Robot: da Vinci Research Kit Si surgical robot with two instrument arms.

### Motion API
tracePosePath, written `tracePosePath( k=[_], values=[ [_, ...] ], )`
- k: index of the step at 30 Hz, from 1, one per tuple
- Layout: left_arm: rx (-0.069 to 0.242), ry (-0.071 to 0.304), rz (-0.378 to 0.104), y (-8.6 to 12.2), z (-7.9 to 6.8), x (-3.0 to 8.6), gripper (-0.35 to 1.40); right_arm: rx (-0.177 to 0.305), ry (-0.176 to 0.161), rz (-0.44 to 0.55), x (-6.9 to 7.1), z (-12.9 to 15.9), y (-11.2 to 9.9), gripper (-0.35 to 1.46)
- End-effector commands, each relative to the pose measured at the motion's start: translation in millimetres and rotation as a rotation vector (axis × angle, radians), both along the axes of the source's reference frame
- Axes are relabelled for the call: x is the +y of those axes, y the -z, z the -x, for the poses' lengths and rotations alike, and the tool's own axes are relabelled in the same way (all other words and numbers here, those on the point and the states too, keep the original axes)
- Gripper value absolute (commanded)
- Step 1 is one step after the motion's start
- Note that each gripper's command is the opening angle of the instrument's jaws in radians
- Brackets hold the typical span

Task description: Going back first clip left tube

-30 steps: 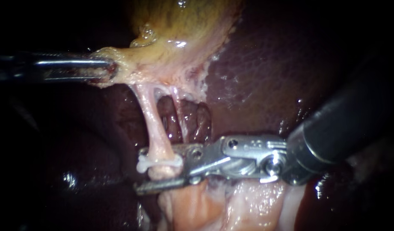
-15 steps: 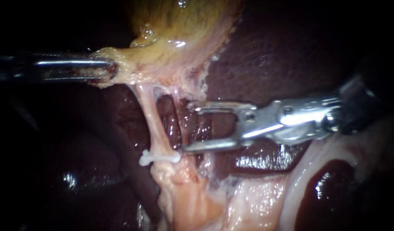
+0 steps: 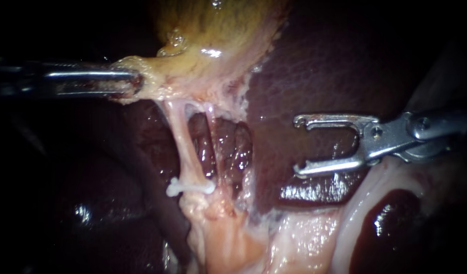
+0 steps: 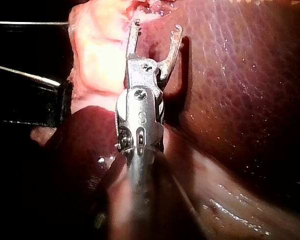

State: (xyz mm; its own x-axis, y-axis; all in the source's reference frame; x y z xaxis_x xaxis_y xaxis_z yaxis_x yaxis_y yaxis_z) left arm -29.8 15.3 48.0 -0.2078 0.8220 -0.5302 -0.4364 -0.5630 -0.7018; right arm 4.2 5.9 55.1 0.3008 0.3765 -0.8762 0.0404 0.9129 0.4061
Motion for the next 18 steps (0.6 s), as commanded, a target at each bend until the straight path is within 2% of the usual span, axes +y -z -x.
tracePosePath(
  k=[1, 12, 18],
  values=[
    [0.002, 0.002, 0.001, -0.2, 0.2, 0.0, -0.35, 0.000, 0.000, 0.000, -0.1, -0.1, 0.0, 0.50],
    [-0.006, -0.003, 0.009, -3.9, 4.5, -0.3, -0.35, -0.002, -0.002, 0.001, -0.1, -0.1, 0.0, 0.50],
    [-0.003, -0.007, 0.007, -4.3, 4.9, -0.1, -0.35, -0.002, -0.002, 0.001, -0.1, -0.1, 0.1, 0.50]
  ],
)
